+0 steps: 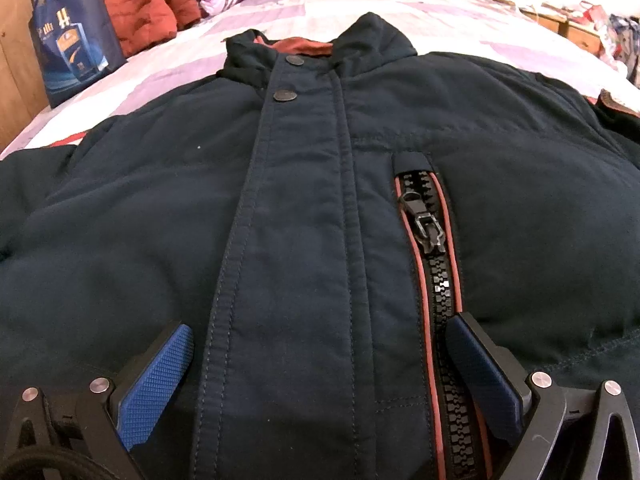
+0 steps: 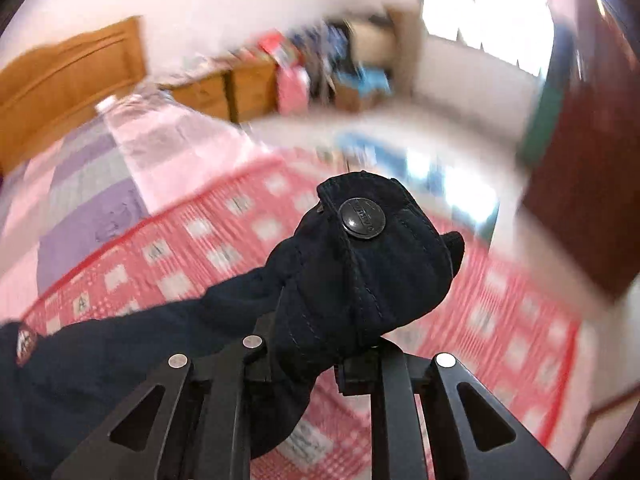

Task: Fold large clothes
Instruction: 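Lift the cuff with the right tool and lay it across the jacket body toward the collar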

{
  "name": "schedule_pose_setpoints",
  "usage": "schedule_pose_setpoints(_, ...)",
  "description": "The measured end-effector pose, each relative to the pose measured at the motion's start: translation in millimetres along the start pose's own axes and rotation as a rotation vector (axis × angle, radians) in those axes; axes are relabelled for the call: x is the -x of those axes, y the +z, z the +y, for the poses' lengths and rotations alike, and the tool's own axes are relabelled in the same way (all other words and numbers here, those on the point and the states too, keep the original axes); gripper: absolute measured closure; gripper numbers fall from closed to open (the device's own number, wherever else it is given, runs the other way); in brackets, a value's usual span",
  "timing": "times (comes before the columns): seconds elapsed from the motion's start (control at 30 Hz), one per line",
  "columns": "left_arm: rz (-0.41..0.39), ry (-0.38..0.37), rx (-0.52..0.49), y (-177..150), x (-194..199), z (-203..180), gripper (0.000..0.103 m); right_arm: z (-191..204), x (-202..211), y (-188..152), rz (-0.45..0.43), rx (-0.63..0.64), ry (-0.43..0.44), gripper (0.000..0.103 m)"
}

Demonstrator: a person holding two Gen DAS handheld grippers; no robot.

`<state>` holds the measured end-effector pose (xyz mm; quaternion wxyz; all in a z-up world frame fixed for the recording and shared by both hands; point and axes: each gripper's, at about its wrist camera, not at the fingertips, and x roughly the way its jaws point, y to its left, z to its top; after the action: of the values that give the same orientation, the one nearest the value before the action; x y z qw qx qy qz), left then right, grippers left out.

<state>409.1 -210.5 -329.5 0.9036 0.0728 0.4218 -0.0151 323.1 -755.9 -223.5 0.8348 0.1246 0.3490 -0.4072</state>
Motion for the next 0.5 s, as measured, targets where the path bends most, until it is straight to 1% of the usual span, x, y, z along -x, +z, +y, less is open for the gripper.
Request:
schedule_pose_setpoints(0.07,0.006,-0.009,0.007,1,0,1,0.0,22,24,15,-0.062,0.062,-0.002,0.085)
schedule_pose_setpoints(0.13,0.018,-0.025,0.017,3,0,3,0.0,58,58,33,-0.143,0.158,-0.008,0.085)
schedule_pose_setpoints(0.17,0.028,-0.033,0.02,6,0,4,0.0,72,69,37,-0.167,0.192,-0.003,0.085)
schedule_pose_setpoints(0.23,0.047,-0.053,0.021,11,6,9,0.0,118,102,44,-0.229,0.294,0.021,0.085)
schedule_pose_setpoints(0.3,0.02,-0.044,0.025,12,21,22,0.0,162,134,42,-0.292,0.391,0.055,0.085)
schedule_pose_setpoints(0.37,-0.022,-0.044,0.052,10,43,49,0.0,200,160,35,-0.339,0.458,0.101,0.086)
schedule_pose_setpoints(0.43,-0.03,-0.027,0.077,3,56,80,0.0,246,190,20,-0.383,0.525,0.173,0.085)
schedule_pose_setpoints(0.5,-0.014,-0.01,0.087,-6,59,104,0.0,294,214,-2,-0.392,0.581,0.257,0.086)
